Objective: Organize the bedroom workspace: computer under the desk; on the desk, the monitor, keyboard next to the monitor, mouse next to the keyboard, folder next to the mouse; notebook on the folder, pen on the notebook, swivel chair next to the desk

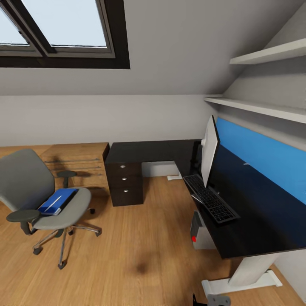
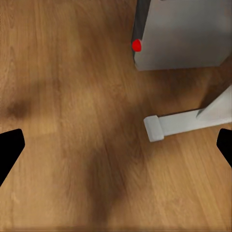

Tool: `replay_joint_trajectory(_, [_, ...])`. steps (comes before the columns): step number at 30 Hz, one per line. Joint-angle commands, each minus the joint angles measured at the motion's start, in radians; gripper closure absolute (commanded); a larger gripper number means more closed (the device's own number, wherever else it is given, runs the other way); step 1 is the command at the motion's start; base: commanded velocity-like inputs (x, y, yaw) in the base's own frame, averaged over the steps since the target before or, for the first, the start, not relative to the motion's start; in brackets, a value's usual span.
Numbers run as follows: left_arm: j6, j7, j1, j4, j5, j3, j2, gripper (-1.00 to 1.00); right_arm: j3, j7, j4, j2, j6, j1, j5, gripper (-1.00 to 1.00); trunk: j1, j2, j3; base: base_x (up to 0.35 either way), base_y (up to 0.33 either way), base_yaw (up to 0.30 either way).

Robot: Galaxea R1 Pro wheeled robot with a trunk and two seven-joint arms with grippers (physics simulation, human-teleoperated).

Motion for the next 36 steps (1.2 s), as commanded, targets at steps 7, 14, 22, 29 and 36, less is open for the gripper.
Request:
replay_joint_trajectory(7, [0.02,0.003,-0.001,-0.014,0.005,-0.002,-0.023,-1.0,-0.001,0.017,-0.021,0.008,0.019,0.02,0.016,-1.0,-0.023,0.041,0.018,-0.005,-0.002,0.0])
replay_joint_trajectory(14, [-0.006,0.004,-0.001,-0.001,0.005,-0.002,-0.032,-1.0,0.009,-0.005,-0.01,0.023,0.003,0.024,0.028,-1.0,-0.05,0.09,0.04,0.0,0.0,0.0])
replay_joint_trajectory(22, [-0.023,0.004,-0.001,0.003,0.005,-0.002,-0.035,-1.0,0.014,-0.012,0.002,0.044,-0.031,0.027,0.032,-1.0,-0.08,0.146,0.064,0.0,0.0,-0.014])
replay_joint_trajectory(29, [-0.023,0.004,0.0,0.004,0.005,-0.002,-0.036,-1.0,0.014,-0.013,0.002,0.046,-0.033,0.027,0.031,-1.0,-0.107,0.195,0.083,0.0,0.0,-0.063])
replay_joint_trajectory(36, [-0.023,0.005,-0.001,0.004,0.005,-0.002,-0.035,-1.0,0.014,-0.013,0.002,0.047,-0.033,0.027,0.031,-1.0,-0.134,0.244,0.105,0.0,0.0,-0.004])
